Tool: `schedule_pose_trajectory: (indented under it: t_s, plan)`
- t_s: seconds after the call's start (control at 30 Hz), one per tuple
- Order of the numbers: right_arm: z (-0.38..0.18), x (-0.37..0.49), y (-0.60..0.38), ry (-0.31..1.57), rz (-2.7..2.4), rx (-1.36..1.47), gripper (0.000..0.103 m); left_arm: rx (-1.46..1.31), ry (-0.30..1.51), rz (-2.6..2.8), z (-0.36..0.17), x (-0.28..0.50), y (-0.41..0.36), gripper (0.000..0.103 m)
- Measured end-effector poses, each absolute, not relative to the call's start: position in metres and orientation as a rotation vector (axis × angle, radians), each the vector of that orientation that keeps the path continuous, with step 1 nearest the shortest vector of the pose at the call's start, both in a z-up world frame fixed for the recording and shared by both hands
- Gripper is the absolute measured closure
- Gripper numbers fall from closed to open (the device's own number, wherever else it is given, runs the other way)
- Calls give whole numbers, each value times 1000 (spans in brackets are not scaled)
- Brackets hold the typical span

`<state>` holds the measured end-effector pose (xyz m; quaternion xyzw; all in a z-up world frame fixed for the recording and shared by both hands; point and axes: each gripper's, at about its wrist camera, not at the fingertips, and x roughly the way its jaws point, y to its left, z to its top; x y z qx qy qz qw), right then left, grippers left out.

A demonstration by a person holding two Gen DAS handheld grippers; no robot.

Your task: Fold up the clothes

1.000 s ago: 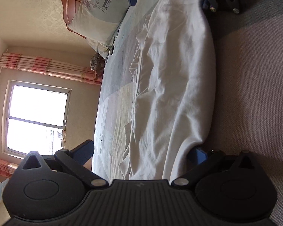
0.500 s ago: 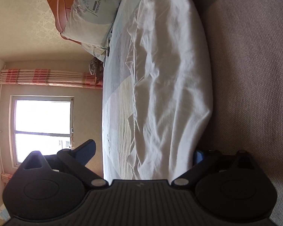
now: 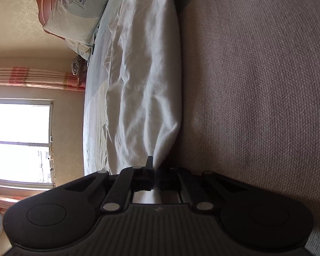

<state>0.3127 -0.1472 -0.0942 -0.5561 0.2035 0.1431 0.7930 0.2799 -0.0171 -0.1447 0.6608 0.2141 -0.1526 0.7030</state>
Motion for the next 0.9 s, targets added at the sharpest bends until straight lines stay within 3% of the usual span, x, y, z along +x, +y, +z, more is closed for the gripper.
schedule_pose_trajectory:
  t_s: [0.23,0.33,0.37,0.4,0.67,0.83,0.9]
  plan:
    - [-107,297,-141,425,398,-1322,40,1444,485,-334,-145,274,-12,103]
    - [-112,290,-139,426,425,-1352,57,1430,486,-329,-145,272,-10,103]
    - [-117,286,-138,425,432,-1377,70,1425,485,-329,-144,270,-10,103]
    - [-123,282,-136,424,439,-1405,93,1421,485,-328,-144,269,-9,103]
    - [-136,279,-130,406,403,-1461,94,1413,482,-318,-142,262,-6,103]
    - [-140,272,-129,409,396,-1484,94,1450,502,-273,-139,261,-2,91]
    - [-141,270,-129,410,397,-1487,94,1475,512,-267,-142,262,1,95]
